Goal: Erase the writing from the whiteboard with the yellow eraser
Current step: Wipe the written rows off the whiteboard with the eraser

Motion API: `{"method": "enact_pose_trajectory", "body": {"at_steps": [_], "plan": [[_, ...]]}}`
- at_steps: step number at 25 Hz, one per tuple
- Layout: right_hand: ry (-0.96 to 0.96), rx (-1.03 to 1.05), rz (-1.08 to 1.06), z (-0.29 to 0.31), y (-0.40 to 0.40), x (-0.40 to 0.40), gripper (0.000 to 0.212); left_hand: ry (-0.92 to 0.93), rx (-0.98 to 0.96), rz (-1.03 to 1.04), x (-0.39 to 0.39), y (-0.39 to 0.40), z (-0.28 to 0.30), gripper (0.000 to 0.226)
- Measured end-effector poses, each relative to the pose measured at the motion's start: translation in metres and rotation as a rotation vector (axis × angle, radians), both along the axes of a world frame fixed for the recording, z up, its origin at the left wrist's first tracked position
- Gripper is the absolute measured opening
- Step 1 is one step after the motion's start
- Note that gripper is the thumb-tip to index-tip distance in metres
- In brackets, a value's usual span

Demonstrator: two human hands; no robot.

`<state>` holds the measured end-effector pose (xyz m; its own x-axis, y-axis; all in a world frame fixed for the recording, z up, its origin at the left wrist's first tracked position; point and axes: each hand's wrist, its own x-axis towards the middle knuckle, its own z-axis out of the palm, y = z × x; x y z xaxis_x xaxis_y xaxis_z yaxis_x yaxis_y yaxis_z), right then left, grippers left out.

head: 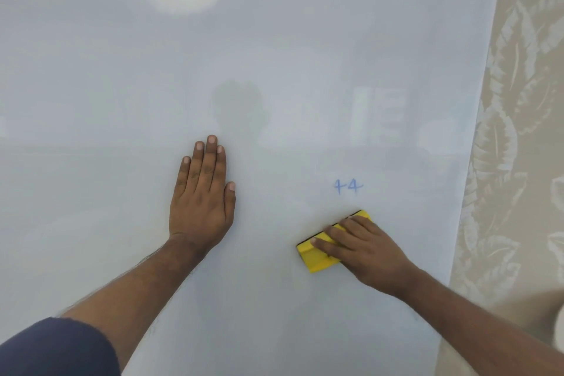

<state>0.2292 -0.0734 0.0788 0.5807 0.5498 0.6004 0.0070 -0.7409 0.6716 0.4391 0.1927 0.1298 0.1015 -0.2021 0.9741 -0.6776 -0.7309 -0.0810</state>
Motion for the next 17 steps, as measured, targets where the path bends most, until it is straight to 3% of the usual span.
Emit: {"method": "enact_pose_trajectory", "body": {"at_steps": [8, 13, 17], "plan": [[-0.229, 0.394, -0.028, 0.093, -0.012, -0.003, 0.053, 0.004, -0.003, -0.005, 0.001, -0.002, -0.004, 0.063], [-0.324, 0.570, 0.010, 0.055, -0.018, -0.003, 0.055, -0.012, 0.016, -0.004, 0.002, 0.000, -0.004, 0.063], [-0.193, 0.500, -0.027, 0.009, -0.020, -0.012, 0.051, -0.013, 0.015, -0.009, 0.002, -0.002, -0.006, 0.064]]}}
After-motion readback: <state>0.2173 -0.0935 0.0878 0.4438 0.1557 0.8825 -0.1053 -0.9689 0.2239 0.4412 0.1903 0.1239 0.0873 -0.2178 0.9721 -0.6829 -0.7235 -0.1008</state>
